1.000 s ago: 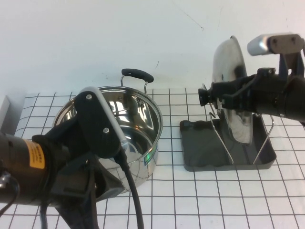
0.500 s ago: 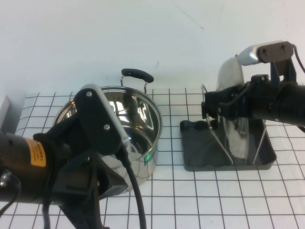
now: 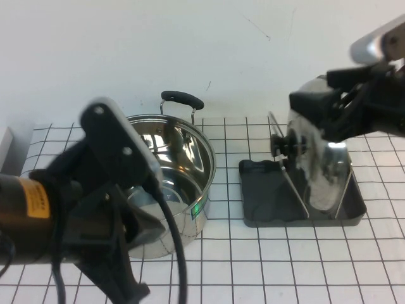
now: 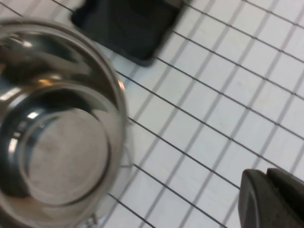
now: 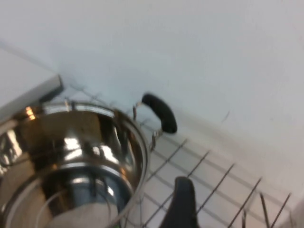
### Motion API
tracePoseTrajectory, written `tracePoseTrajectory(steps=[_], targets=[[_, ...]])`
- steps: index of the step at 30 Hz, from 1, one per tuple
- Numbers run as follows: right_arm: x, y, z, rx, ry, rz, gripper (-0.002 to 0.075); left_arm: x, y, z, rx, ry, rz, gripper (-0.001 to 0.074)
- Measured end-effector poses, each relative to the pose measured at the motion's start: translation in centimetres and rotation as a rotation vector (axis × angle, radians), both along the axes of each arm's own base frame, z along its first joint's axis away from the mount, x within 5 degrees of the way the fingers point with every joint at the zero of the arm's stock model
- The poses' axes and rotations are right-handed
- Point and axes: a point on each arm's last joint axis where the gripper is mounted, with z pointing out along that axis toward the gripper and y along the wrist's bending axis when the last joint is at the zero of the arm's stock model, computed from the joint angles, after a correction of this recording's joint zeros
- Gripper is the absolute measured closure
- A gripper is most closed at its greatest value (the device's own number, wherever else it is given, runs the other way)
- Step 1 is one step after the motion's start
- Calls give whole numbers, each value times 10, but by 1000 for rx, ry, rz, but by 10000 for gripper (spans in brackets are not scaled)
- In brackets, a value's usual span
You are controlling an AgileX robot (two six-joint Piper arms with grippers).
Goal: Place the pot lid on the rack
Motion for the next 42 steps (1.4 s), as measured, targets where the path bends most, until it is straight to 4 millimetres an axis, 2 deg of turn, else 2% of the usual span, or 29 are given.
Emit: tracePoseTrajectory(steps=[3,6,10,13,16,19,23,26,29,36,42], targets=[[-15,-6,19,6,-70,-3,156,-2,7,5,-33,-58,54,736],[-30,-14,28,-14,-123,-13,166,-6,17,7,-46,-115,118,736],[-59,-24,31,-21,-170,-2,250,-15,36,7,-76,-194,231,736],[-92,-28,33,-43,-223,100,418,-24,53,2,-97,-262,309,736],[-124,-30,25,-83,-221,227,603,-35,67,-5,-131,-304,365,736],[-150,-36,13,-189,-150,321,690,-47,77,-15,-200,-327,403,736],[-172,-57,-3,-411,26,289,720,-59,84,-33,-286,-372,391,736],[-181,-81,-13,-575,154,134,724,-66,87,-45,-337,-404,368,736],[-190,-101,-11,-633,164,-45,726,-68,87,-56,-377,-399,366,736],[-224,-121,3,-523,-71,-200,727,-68,85,-77,-388,-347,379,736],[-241,-127,-18,-401,-88,-263,727,-68,85,-77,-401,-341,384,736]])
